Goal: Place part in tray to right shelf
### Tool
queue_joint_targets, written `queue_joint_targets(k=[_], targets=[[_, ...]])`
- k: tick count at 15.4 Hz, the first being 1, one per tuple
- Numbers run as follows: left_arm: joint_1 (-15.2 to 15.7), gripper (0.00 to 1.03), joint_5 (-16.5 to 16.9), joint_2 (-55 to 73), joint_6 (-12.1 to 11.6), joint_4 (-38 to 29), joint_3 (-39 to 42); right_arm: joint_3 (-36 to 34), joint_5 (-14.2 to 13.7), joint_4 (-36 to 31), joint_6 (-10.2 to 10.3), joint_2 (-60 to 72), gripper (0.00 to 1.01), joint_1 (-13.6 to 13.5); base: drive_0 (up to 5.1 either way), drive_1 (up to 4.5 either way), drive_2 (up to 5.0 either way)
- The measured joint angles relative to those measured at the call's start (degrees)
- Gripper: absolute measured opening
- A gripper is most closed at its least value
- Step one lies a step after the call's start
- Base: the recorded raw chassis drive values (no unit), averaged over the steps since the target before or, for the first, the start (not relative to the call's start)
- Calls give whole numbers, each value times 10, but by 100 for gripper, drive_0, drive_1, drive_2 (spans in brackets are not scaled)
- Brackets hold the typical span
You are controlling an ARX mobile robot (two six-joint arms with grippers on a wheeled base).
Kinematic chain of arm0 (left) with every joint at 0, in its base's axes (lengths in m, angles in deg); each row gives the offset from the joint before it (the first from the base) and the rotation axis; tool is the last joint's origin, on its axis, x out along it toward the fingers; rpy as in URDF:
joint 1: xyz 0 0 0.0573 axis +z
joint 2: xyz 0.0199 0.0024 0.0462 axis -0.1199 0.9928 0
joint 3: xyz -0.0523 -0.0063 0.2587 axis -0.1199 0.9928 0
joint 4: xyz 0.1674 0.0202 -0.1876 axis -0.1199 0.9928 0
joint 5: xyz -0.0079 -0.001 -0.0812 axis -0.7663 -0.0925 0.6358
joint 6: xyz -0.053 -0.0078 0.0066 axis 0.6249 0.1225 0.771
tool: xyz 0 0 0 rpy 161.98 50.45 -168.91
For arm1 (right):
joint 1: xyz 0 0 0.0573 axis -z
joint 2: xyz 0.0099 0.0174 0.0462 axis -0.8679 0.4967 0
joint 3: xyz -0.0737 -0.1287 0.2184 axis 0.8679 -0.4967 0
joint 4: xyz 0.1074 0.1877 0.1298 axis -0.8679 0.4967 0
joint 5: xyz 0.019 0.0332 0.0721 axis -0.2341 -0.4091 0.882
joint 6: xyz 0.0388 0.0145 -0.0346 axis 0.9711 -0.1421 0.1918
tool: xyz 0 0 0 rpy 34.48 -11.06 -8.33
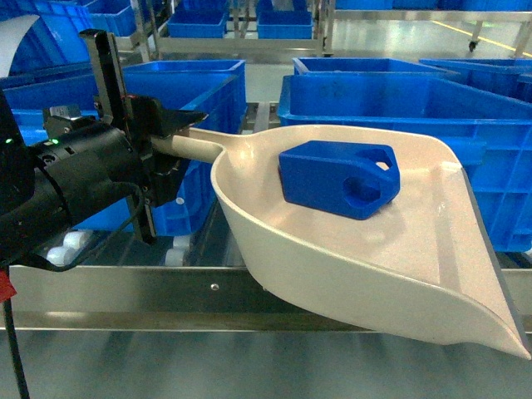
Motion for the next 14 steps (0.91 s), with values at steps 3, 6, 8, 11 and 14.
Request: queue_joint_targets(k=[3,6,8,11,14], targets=[[-1,13,-75,-128,-125,29,79,0,0,0,0,0,98,0,0,0,0],[3,13,-75,-164,-126,47,80,0,0,0,0,0,98,0,0,0,0],[8,13,-74,-185,-126,54,80,0,0,0,0,0,98,0,0,0,0],[13,13,-75,-211,-127,67,77,0,0,0,0,0,98,0,0,0,0],[59,13,-127,-264,-131,164,28,0,0,0,0,0,98,0,0,0,0]])
